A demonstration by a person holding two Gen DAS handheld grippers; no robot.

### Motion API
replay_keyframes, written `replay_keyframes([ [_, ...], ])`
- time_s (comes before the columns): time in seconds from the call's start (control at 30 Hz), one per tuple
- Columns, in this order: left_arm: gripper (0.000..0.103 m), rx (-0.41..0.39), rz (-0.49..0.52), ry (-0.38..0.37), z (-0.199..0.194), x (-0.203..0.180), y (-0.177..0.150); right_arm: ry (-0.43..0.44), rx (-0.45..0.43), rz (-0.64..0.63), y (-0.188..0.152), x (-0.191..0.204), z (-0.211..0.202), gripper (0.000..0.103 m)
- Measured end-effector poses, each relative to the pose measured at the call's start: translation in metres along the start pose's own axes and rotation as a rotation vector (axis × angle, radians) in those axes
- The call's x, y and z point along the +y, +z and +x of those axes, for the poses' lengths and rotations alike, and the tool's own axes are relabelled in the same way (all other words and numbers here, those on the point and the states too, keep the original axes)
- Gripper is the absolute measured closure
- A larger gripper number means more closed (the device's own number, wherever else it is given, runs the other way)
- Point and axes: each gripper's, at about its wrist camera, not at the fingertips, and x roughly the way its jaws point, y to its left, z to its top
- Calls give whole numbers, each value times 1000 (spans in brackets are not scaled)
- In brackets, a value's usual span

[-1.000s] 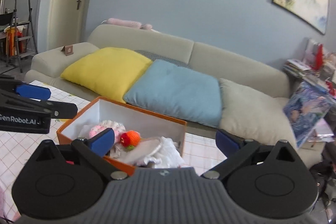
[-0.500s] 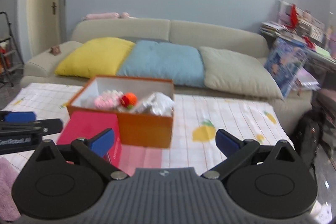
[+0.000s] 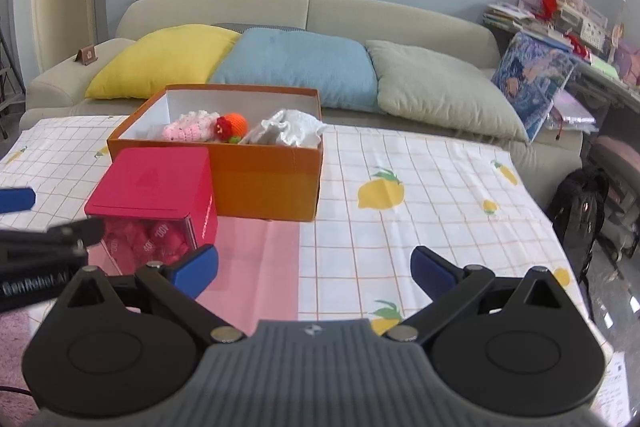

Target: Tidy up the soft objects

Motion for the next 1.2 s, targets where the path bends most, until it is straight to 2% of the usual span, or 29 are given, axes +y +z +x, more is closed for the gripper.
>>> replay_keyframes([
  [0.23, 12, -37, 42, -37, -1, -11, 1, -5, -16, 39, -2, -7, -1, 3],
  [1.2, 12, -40, -16, -97, 0, -3, 4, -28, -17, 33, -3, -8, 0, 3],
])
